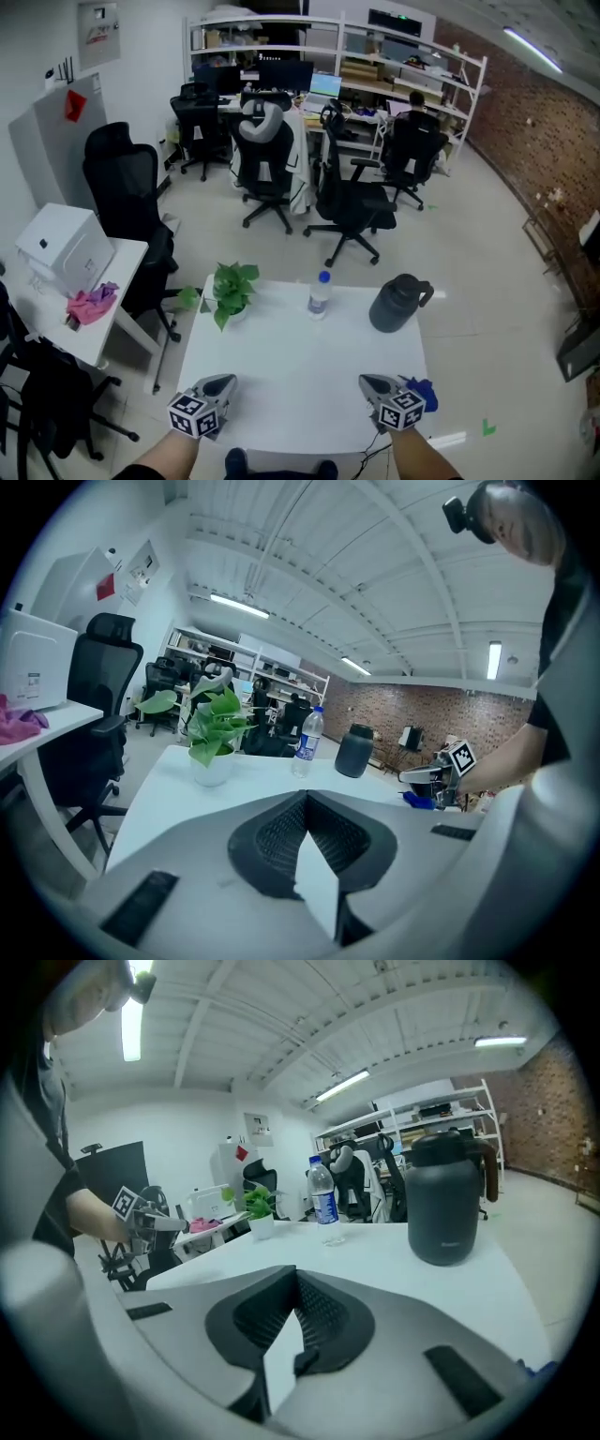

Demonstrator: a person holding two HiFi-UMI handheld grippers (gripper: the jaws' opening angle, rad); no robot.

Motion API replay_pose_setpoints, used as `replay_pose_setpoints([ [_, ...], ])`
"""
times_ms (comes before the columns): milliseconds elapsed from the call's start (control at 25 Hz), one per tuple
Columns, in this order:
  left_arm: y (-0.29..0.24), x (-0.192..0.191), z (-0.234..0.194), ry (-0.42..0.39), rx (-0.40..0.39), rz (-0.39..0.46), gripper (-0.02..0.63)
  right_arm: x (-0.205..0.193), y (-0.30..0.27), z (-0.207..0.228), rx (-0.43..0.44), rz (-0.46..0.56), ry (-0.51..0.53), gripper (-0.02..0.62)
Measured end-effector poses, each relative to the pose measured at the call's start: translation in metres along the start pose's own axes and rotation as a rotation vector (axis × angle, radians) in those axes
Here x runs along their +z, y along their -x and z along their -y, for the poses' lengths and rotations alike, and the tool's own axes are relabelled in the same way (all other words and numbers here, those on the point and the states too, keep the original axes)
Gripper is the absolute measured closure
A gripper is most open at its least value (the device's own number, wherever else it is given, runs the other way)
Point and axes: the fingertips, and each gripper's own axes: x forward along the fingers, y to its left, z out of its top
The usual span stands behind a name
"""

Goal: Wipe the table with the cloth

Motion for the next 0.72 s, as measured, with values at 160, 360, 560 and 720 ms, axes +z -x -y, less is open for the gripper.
replay_pose_setpoints([
  [160,0.002,-0.005,0.004,-0.005,-0.002,-0.007,0.606,-0.001,-0.01,-0.004,0.019,0.001,-0.028,0.594],
  [360,0.003,-0.005,0.003,-0.003,-0.001,0.0,0.606,-0.008,-0.011,-0.003,0.007,-0.036,-0.009,0.595],
  [560,0.003,-0.003,0.005,0.004,0.0,0.005,0.606,-0.013,-0.004,-0.001,0.0,-0.055,-0.005,0.595],
  [720,0.001,-0.004,0.008,0.004,-0.004,0.004,0.606,-0.016,-0.001,0.002,-0.007,-0.06,-0.003,0.595],
])
